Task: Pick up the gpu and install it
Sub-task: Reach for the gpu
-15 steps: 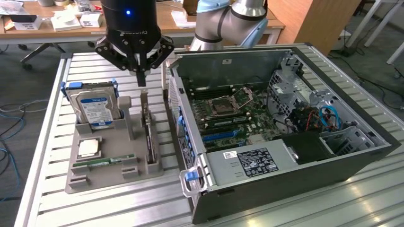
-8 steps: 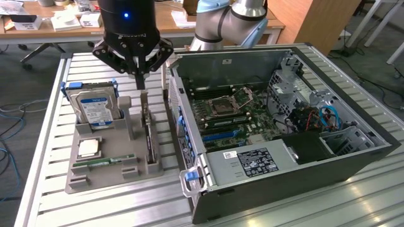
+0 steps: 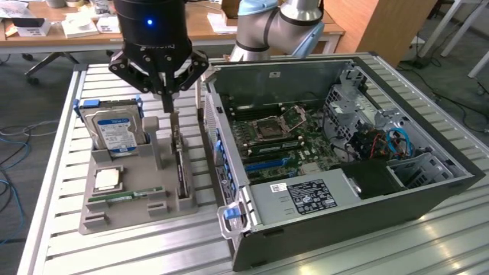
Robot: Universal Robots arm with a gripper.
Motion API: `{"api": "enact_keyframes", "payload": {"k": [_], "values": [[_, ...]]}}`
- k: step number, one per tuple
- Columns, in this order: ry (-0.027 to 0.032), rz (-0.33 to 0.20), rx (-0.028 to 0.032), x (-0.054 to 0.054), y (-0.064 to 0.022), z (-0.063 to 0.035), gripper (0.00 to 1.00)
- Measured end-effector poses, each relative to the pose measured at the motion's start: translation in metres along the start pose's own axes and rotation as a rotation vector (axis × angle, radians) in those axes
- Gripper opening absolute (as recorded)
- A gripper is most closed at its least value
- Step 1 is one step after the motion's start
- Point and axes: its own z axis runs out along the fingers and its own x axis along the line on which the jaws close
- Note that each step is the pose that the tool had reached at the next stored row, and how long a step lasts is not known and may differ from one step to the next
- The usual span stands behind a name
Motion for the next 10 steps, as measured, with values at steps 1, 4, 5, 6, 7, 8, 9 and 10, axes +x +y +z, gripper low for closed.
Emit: {"api": "enact_keyframes", "payload": {"k": [1, 4, 5, 6, 7, 8, 9, 10], "values": [[-0.0001, 0.000, 0.0000, 0.0002, -0.0003, 0.0000, 0.11], [-0.0001, 0.000, 0.0002, 0.0003, -0.0004, 0.0000, 0.11], [-0.0001, 0.000, 0.0002, 0.0011, -0.0006, 0.0000, 0.11], [-0.0001, 0.000, 0.0002, 0.0021, -0.0006, 0.0000, 0.11], [-0.0001, 0.000, 0.0001, 0.0028, -0.0006, 0.0000, 0.11], [-0.0001, 0.000, 0.0001, 0.0031, -0.0007, -0.0001, 0.11], [0.0000, 0.000, 0.0001, 0.0032, -0.0007, -0.0001, 0.11], [-0.0001, 0.000, 0.0001, 0.0032, -0.0007, -0.0001, 0.11]]}}
